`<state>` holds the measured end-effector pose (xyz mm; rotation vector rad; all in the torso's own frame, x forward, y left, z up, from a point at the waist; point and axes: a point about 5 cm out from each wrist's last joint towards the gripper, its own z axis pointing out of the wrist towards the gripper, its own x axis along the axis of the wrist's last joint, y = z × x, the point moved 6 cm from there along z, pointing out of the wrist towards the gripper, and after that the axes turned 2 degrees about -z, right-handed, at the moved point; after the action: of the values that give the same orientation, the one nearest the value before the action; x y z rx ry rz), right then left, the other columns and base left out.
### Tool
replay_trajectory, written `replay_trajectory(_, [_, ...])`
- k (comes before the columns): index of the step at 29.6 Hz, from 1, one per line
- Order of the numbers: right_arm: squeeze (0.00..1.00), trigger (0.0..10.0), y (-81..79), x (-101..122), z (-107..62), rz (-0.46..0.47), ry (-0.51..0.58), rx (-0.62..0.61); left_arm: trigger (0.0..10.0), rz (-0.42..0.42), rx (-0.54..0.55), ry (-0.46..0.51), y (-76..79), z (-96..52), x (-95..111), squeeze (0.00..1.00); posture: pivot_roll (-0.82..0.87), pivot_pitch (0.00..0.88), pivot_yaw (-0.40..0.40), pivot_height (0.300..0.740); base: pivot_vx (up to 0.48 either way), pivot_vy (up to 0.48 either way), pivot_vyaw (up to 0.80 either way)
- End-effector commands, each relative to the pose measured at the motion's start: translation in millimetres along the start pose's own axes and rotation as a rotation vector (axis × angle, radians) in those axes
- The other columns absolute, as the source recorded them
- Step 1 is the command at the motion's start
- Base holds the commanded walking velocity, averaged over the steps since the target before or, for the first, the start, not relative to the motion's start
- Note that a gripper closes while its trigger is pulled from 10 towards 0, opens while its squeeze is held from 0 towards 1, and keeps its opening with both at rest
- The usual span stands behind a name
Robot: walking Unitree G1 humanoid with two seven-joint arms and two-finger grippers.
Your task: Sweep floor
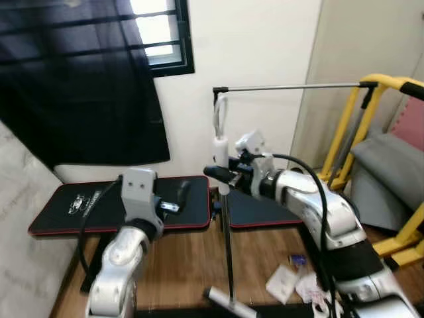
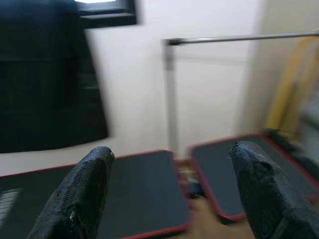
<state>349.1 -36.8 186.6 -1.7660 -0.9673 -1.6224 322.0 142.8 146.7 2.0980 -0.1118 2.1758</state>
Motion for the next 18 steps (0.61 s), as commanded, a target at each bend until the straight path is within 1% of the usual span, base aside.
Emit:
replay_trajectory(1, [0.00,10.0,-0.3,10.9,-1.0,-0.023,0.045,0.004,10.0,-0.002,-0.001,0.004,1.0,1.1,0.7,0.00,-0.13,0.000,0.018,0.740,0.300,0.000,0.00])
replay_trajectory(4, [0.00,10.0,-0.4,11.4,1.2,-0.023,0.046,-0.003,10.0,0.000,-0.002,0.007,1.0,1.1,1.3,0.00,-0.13,0.000,0.019,0.740,0.300,0.000,0.00])
replay_trajectory(6, [0.00,10.0,2.7,10.7,2.9,-0.039,0.040,-0.026,10.0,0.001,-0.004,0.007,1.1,1.0,1.4,0.00,-0.13,0.000,0.019,0.740,0.300,0.000,0.00])
replay_trajectory(13, [0.00,10.0,2.1,11.7,5.1,-0.035,0.043,-0.026,10.0,-0.001,-0.007,0.008,2.2,0.5,2.0,0.00,-0.13,0.000,0.019,0.740,0.301,0.000,0.00])
replay_trajectory(15, [0.00,10.0,-4.6,15.4,8.6,-0.027,0.056,0.004,10.0,-0.003,-0.009,0.008,3.4,-0.3,2.4,0.00,-0.12,0.000,0.014,0.740,0.300,0.000,0.00])
replay_trajectory(18, [0.00,10.0,-8.7,18.2,10.8,-0.025,0.068,0.022,10.0,-0.004,-0.009,0.009,3.9,-0.7,2.6,0.00,-0.12,0.000,0.011,0.740,0.300,0.000,0.00])
